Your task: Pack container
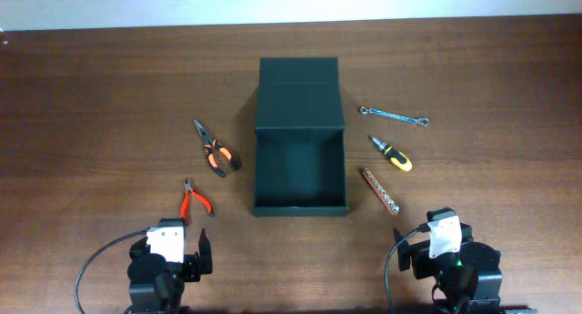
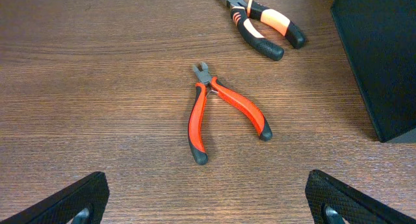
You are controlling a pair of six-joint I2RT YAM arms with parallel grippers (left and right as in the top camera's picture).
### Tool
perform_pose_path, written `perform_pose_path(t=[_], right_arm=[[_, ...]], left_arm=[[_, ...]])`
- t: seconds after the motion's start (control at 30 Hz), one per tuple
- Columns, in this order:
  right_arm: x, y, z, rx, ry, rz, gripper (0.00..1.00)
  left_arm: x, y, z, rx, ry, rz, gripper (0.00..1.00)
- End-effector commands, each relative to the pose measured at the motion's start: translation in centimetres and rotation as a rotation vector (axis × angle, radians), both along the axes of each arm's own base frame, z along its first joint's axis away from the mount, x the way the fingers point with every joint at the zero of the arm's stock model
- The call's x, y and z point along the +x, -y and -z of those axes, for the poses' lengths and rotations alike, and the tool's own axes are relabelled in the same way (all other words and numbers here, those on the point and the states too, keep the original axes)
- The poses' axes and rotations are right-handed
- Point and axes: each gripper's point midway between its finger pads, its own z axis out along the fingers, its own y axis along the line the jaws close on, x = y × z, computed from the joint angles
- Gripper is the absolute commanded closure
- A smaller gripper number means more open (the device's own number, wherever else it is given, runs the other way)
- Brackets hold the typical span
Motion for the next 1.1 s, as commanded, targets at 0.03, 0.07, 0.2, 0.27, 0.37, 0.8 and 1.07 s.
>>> perform_pose_path(t=[0.03,0.07,0.2,0.27,0.37,0.8,1.07], right_arm=[[0.8,0.1,-2.3,0.012,0.081,0.012,0.01],[0.9,0.0,-3.4,0.015,0.105,0.007,0.01],[1.5,0.0,-8.8,0.016,0.173,0.008,0.01],[2.1,0.0,-11.4,0.015,0.166,0.009,0.01],[3.6,0.1,-14.7,0.013,0.111,0.011,0.01],[15.9,0.5,-23.1,-0.018,-0.153,0.037,0.01],[24.2,0.9,-21.7,-0.049,-0.221,0.045,0.01]], left_arm=[[0.0,0.1,0.1,0.008,0.003,0.017,0.01],[0.0,0.1,0.1,0.008,0.003,0.017,0.01],[0.0,0.1,0.1,0.008,0.003,0.017,0.01],[0.0,0.1,0.1,0.008,0.003,0.017,0.01],[0.0,0.1,0.1,0.008,0.003,0.017,0.01],[0.0,0.1,0.1,0.008,0.003,0.017,0.01],[0.0,0.1,0.1,0.008,0.003,0.017,0.01]])
